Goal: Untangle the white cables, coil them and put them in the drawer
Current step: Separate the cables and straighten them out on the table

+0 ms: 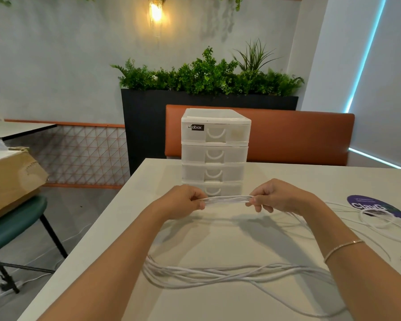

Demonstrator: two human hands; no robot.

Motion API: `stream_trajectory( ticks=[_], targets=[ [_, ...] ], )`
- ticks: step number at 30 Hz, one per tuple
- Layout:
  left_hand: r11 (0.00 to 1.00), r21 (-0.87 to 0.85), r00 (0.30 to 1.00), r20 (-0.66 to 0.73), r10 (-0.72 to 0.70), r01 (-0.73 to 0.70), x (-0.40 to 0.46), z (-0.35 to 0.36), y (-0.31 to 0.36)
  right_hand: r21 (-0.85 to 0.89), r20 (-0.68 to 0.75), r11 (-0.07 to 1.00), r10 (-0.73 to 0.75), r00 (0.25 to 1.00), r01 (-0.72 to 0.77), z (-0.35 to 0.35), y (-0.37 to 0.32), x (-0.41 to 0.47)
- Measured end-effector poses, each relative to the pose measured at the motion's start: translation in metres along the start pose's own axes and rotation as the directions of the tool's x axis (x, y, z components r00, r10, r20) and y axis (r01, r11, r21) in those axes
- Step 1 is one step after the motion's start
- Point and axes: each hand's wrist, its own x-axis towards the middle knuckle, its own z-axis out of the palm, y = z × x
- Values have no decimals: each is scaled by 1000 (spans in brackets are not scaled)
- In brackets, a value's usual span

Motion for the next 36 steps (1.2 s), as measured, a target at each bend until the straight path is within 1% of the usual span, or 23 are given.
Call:
stream_trajectory(
  ticks=[2, 4, 5, 8, 10, 12, 13, 17, 20, 21, 23, 24, 25, 27, 28, 29, 30, 31, 32, 33, 34, 35, 36],
  targets=[
    [994, 96, 998, -3, 55, -54, 6, 4, 19, -2, -14, 1000, -19, 1000, 19, -1, -3, 1],
    [986, 134, 995, 12, 100, -101, 12, 16, 39, -17, -14, 999, -34, 999, 34, 0, -6, 4],
    [986, 124, 994, 15, 108, -109, 16, 24, 45, -20, -12, 999, -43, 999, 43, 2, -6, 6],
    [995, 8, 995, -28, 97, -97, 24, 38, 49, -61, -1, 995, -74, 997, 74, 2, -3, 10],
    [994, 5, 993, -45, 110, -110, 26, 40, 46, -58, 54, 996, -72, 996, 75, -5, 2, 6],
    [993, -4, 992, -48, 117, -118, 25, 42, 45, -31, 108, 999, -26, 994, 29, -15, 10, 2],
    [993, -15, 992, -46, 117, -117, 24, 43, 45, -59, 122, 998, 4, 992, 3, -21, 15, 1],
    [995, -34, 994, -58, 91, -94, 22, 38, 39, -344, 82, 937, 101, 991, -67, -56, 44, -6],
    [995, -38, 994, -74, 85, -88, 20, 34, 35, -419, 7, 896, 169, 986, -150, -83, 63, -24],
    [996, -25, 994, -68, 87, -88, 19, 34, 35, -445, -49, 877, 178, 983, -181, -90, 68, -29],
    [997, 10, 995, -64, 82, -81, 19, 34, 38, -532, -233, 795, 193, 953, -291, -100, 80, -32],
    [997, 13, 995, -71, 74, -73, 19, 34, 38, -570, -328, 727, 226, 917, -383, -103, 84, -33],
    [998, 4, 995, -81, 64, -64, 19, 34, 37, -601, -391, 642, 284, 876, -476, -104, 86, -35],
    [999, -18, 994, -103, 47, -49, 19, 32, 34, -653, -415, 478, 422, 806, -587, -99, 87, -36],
    [999, -21, 993, -108, 43, -45, 20, 32, 33, -688, -401, 410, 473, 784, -599, -95, 87, -36],
    [999, -19, 993, -106, 42, -44, 20, 32, 32, -711, -393, 386, 476, 787, -588, -88, 83, -35],
    [999, -11, 994, -101, 47, -48, 19, 32, 33, -720, -384, 420, 423, 821, -553, -81, 76, -32],
    [999, -2, 994, -96, 54, -55, 19, 32, 34, -702, -357, 525, 325, 876, -481, -72, 66, -27],
    [998, 0, 994, -93, 64, -64, 19, 32, 35, -646, -319, 674, 188, 929, -358, -60, 54, -22],
    [997, -5, 993, -91, 74, -75, 18, 32, 36, -564, -284, 802, 36, 958, -197, -45, 39, -18],
    [996, -13, 992, -89, 86, -87, 18, 31, 36, -484, -265, 874, -95, 960, -47, -28, 22, -14],
    [995, -18, 992, -84, 97, -99, 17, 31, 36, -428, -247, 902, -173, 954, 53, -13, 6, -10],
    [994, -23, 991, -75, 108, -110, 17, 30, 36, -399, -208, 911, -200, 958, 104, 1, -9, -6]
  ],
)
